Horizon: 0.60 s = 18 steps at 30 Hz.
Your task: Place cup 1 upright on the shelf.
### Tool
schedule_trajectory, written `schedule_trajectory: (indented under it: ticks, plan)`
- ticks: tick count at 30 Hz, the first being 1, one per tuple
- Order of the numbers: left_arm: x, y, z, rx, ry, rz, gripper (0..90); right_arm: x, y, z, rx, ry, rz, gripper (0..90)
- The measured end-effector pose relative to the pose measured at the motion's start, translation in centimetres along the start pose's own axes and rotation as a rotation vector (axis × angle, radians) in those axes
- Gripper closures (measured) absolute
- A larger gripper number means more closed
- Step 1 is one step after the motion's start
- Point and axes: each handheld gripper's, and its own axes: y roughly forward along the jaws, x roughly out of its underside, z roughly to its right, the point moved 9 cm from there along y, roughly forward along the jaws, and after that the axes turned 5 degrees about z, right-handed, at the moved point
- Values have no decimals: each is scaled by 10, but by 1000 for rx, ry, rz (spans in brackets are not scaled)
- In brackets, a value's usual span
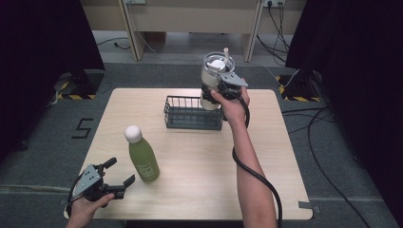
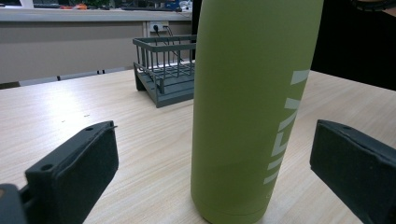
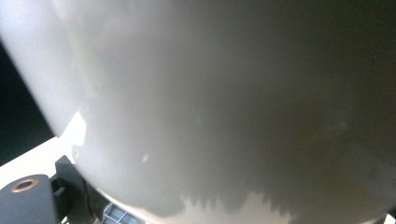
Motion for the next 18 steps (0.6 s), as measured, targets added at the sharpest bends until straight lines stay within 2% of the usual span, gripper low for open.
schedule_trajectory:
  ticks: [18]
  plan:
    - [0,0,1,2,-1,-1,5,21,6,4,7,0,-39,99]
